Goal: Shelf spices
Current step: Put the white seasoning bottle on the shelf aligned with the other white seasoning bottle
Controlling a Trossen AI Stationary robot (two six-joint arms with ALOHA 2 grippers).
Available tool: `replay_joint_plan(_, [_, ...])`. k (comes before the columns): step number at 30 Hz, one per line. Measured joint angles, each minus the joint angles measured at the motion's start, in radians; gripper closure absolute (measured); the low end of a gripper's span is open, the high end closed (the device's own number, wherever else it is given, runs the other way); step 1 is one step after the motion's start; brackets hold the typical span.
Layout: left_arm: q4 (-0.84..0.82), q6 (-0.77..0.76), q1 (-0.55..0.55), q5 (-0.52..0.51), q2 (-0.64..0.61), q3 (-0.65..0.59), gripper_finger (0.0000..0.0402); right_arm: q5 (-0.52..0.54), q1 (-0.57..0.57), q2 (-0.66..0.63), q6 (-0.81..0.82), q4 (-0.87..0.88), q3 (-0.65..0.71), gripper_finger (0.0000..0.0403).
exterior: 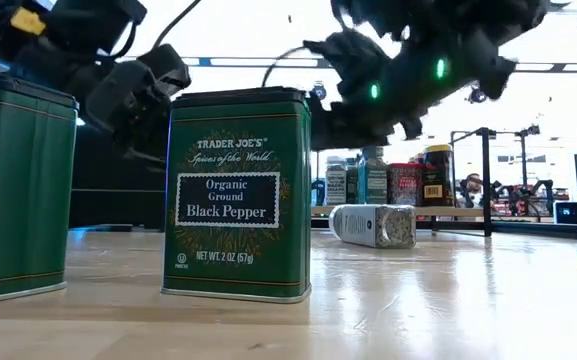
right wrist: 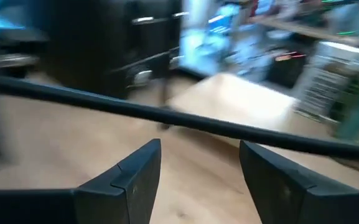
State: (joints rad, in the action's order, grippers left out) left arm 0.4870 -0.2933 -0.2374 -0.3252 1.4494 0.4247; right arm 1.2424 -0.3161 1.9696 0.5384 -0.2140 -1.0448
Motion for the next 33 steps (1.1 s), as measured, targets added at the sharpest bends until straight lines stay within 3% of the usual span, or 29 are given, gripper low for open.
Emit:
replay_joint_plan(3, [0.005, -0.016, 0.009, 0.001, 0.0, -0.011, 0.0263, -0.299, 0.04, -0.109, -0.061, 0.058, -0.019, 0.0192])
replay_joint_plan(5, [0.006, -0.013, 0.009, 0.001, 0.0, -0.012, 0.0263, -0.575, 0.098, -0.176, 0.0, 0.156, -0.053, 0.0192])
replay_joint_plan(8, [0.011, 0.008, 0.009, 0.0, 0.0, -0.013, 0.0263, -0.894, 0.191, -0.221, 0.115, 0.41, -0.127, 0.0192])
replay_joint_plan(11, [0.011, 0.024, 0.009, -0.002, 0.0, -0.013, 0.0263, -1.064, 0.264, -0.217, 0.134, 0.683, -0.223, 0.0192])
replay_joint_plan(16, [0.008, 0.034, 0.009, -0.002, 0.0, -0.012, 0.0263, -1.147, 0.35, -0.129, 0.09, 1.101, -0.432, 0.0191])
replay_joint_plan(20, [0.005, 0.034, 0.009, -0.003, 0.001, -0.012, 0.0263, -1.195, 0.395, -0.045, 0.086, 1.24, -0.54, 0.0176])
replay_joint_plan(24, [0.005, 0.035, 0.009, -0.003, 0.001, -0.012, 0.0263, -1.319, 0.422, 0.016, 0.13, 1.241, -0.539, 0.0146])
replay_joint_plan(33, [0.017, 0.035, 0.009, -0.004, 0.002, -0.044, 0.0263, -1.215, 0.397, 0.059, 0.286, 1.223, -0.529, 0.013])
